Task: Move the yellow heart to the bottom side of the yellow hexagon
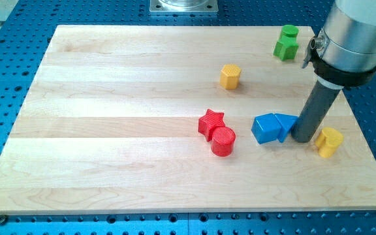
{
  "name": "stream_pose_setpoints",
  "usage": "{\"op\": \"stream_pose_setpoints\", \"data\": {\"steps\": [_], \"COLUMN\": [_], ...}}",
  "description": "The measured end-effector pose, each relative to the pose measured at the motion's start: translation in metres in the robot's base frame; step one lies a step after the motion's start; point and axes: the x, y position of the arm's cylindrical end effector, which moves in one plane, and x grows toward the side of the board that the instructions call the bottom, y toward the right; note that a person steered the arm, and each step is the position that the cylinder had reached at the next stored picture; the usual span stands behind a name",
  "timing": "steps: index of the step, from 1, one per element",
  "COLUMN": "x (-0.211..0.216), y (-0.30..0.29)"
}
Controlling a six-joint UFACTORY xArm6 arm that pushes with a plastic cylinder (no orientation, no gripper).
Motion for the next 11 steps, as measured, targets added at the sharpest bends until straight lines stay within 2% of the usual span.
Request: {"op": "stream_pose_setpoints", "data": {"steps": [1, 2, 3, 4, 5, 6, 7, 9, 10, 11], "x": [0.042, 0.055, 0.005, -0.009, 0.002, -0.058, -0.086, -0.059, -0.049, -0.096], "y": [-0.001, 0.039, 0.039, 0.028, 0.065, 0.044, 0.012, 0.084, -0.012, -0.060]}}
